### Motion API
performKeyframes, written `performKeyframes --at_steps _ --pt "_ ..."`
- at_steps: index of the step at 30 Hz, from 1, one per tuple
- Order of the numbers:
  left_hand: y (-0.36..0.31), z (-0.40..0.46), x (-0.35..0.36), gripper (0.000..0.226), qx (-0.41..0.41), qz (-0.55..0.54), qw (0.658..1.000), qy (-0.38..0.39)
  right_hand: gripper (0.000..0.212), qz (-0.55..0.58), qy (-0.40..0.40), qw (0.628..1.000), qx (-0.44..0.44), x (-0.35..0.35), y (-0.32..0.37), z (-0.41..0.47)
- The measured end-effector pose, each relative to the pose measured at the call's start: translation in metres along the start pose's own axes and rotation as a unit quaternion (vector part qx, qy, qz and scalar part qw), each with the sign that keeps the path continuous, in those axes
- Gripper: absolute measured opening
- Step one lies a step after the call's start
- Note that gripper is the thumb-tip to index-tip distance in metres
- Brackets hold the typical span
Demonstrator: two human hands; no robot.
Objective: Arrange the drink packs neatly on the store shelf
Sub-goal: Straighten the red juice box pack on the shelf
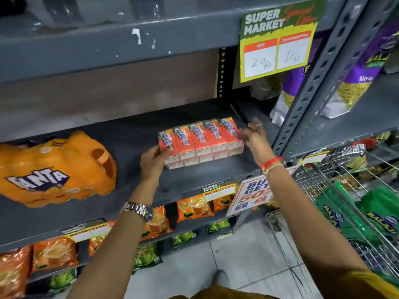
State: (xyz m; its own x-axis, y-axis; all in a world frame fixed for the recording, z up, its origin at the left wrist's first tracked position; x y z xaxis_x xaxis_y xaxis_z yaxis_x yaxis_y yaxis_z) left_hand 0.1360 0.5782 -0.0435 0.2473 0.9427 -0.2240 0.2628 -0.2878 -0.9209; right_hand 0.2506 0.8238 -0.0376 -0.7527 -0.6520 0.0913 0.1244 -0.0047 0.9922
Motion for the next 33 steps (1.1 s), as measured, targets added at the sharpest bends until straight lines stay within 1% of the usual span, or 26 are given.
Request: performKeyframes --at_steps 1,2,4,5,7,9,10,11,13,15,18,21,22,24,26,27,28,29,30,31,33 --pt "-0.004 0.005 -0.002 0.012 -0.051 -0.029 0.998 0.029 0.034 -0.032 -0.018 0.999 0.036 0.001 0.002 0.010" --pt "-0.008 0.007 -0.004 0.010 -0.100 -0.051 0.992 0.063 0.029 -0.079 -0.009 0.995 0.064 0.002 0.003 0.018" --pt "-0.013 0.009 -0.006 0.011 -0.162 -0.068 0.975 0.132 0.038 -0.161 0.048 0.981 0.100 0.006 0.003 0.029" --pt "-0.014 0.011 -0.006 0.010 -0.170 -0.062 0.972 0.152 0.037 -0.203 0.077 0.971 0.099 0.008 0.003 0.033" --pt "-0.015 0.014 -0.004 0.006 -0.174 -0.053 0.971 0.154 0.031 -0.291 0.112 0.947 0.075 0.013 0.004 0.034" --pt "-0.014 0.015 -0.002 0.007 -0.178 -0.075 0.972 0.132 0.022 -0.319 0.113 0.939 0.063 0.014 0.009 0.033" --pt "-0.012 0.014 -0.001 0.009 -0.175 -0.090 0.973 0.123 0.018 -0.308 0.116 0.943 0.056 0.012 0.011 0.031" --pt "-0.008 0.012 0.000 0.010 -0.166 -0.105 0.974 0.115 0.019 -0.277 0.122 0.952 0.046 0.009 0.010 0.027" --pt "0.007 0.005 0.001 0.020 -0.124 -0.117 0.980 0.102 0.033 -0.186 0.121 0.975 0.010 0.003 0.007 0.013" --pt "0.024 -0.005 0.000 0.032 -0.061 -0.098 0.990 0.079 0.045 -0.126 0.118 0.984 -0.048 -0.002 0.004 -0.006" --pt "0.038 -0.015 0.000 0.041 0.052 -0.040 0.997 0.043 0.059 -0.114 0.132 0.979 -0.102 -0.006 -0.008 -0.022" --pt "0.042 -0.019 0.002 0.038 0.108 0.001 0.994 -0.013 0.071 -0.116 0.108 0.980 -0.117 -0.002 -0.022 -0.034" --pt "0.044 -0.019 0.001 0.037 0.113 0.007 0.993 -0.027 0.073 -0.126 0.100 0.979 -0.125 0.000 -0.026 -0.037" --pt "0.044 -0.020 0.001 0.037 0.111 0.019 0.993 -0.024 0.072 -0.152 0.093 0.975 -0.131 0.002 -0.031 -0.039" --pt "0.043 -0.026 0.002 0.038 0.109 0.024 0.993 -0.028 0.064 -0.135 0.072 0.983 -0.105 0.002 -0.029 -0.035" --pt "0.043 -0.032 0.003 0.036 0.112 0.019 0.992 -0.053 0.057 -0.095 0.051 0.991 -0.085 0.003 -0.026 -0.032" --pt "0.044 -0.040 0.005 0.032 0.106 0.004 0.990 -0.095 0.053 -0.043 0.027 0.997 -0.064 0.004 -0.021 -0.028" --pt "0.046 -0.049 0.007 0.028 0.088 -0.026 0.987 -0.133 0.052 0.008 0.005 0.999 -0.047 0.005 -0.016 -0.023" --pt "0.048 -0.059 0.011 0.028 0.059 -0.062 0.985 -0.148 0.054 0.047 -0.009 0.998 -0.029 0.006 -0.011 -0.021" --pt "0.049 -0.069 0.016 0.031 0.029 -0.089 0.987 -0.128 0.054 0.077 -0.017 0.997 -0.013 0.007 -0.007 -0.019" --pt "0.046 -0.083 0.030 0.040 -0.025 -0.123 0.992 -0.035 0.045 0.109 -0.007 0.994 0.004 0.010 -0.001 -0.023"
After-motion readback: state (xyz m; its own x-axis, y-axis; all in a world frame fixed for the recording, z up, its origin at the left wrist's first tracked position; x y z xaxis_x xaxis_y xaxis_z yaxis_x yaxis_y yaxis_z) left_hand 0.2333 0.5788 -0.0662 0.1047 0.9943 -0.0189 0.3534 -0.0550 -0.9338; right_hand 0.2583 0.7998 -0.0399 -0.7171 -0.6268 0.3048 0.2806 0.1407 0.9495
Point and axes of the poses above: each hand's wrist, its own z-axis towards the middle knuckle, its own x-axis out of the palm, y = z × x, the point moved 1 cm from there along z, towards the middle knuckle, and after that the axes turned 13 degrees about -x, right-handed, at the moved point
